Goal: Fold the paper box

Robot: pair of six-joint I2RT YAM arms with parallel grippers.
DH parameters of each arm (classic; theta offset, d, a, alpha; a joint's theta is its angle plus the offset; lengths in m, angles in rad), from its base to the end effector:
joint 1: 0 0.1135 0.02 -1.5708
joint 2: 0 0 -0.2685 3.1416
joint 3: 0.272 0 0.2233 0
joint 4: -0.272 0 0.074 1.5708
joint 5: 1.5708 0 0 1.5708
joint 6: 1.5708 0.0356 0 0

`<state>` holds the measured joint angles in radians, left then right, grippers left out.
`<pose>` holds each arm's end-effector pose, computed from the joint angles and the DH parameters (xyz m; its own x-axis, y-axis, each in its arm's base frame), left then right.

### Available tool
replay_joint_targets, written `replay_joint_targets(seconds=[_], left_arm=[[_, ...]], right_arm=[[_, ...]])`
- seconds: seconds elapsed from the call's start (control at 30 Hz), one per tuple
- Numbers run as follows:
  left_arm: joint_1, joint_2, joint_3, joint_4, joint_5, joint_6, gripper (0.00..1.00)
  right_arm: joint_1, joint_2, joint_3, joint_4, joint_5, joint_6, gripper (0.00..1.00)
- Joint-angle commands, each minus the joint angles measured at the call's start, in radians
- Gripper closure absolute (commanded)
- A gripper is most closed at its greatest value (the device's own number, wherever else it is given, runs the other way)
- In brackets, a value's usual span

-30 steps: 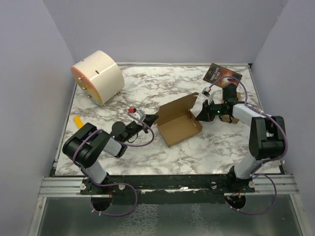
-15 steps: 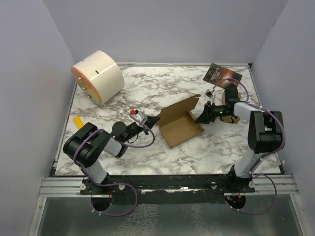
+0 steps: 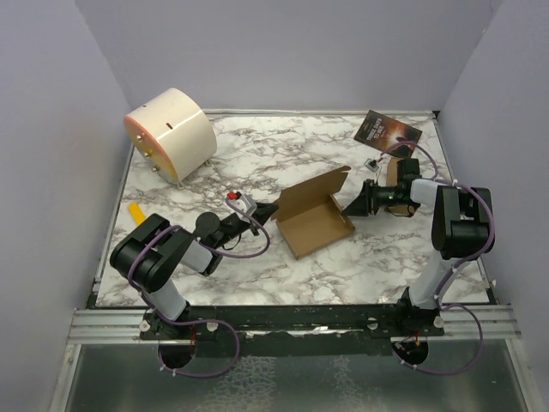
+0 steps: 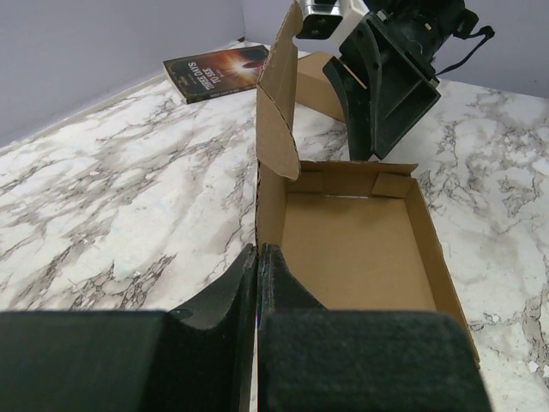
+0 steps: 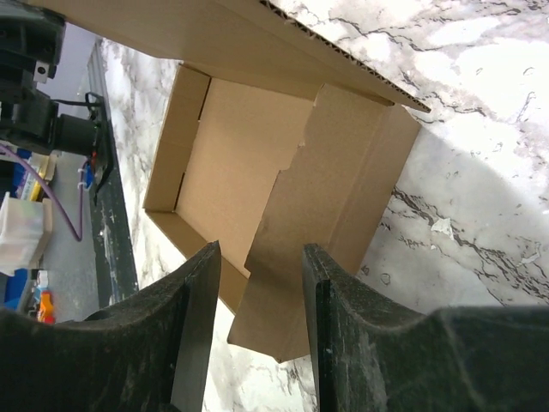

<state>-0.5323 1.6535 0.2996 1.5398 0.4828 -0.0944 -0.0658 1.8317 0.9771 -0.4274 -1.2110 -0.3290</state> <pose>0.2077 -0.1415 0.2034 0.0791 -0.1435 -0.9865 0.8539 0.5204 -0.0072 0.3019 0.0135 0.1671 -0.8268 -0.0595 -0.5594 -0.5388 0.3694 0.7571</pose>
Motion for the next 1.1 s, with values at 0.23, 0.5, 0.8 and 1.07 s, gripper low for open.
replay_joint_targets(seconds=[0.23,0.5,0.8,1.07], left_arm=[[-0.008,-0.003,-0.004,0.24,0.033,0.006,1.0],[-0.008,-0.006,-0.001,0.241,0.032,0.003,1.0],[-0.008,-0.008,-0.004,0.241,0.028,-0.003,1.0],[-0.008,-0.013,-0.002,0.241,0.031,-0.008,1.0]], right_arm=[[-0.005,0.028,0.02,-0.024,-0.091,0.018,0.57],[-0.005,0.032,0.015,-0.003,-0.042,0.043,0.78],[-0.005,0.031,0.011,0.01,0.031,0.048,0.97],[-0.004,0.017,0.008,0.009,0.087,0.024,0.89]])
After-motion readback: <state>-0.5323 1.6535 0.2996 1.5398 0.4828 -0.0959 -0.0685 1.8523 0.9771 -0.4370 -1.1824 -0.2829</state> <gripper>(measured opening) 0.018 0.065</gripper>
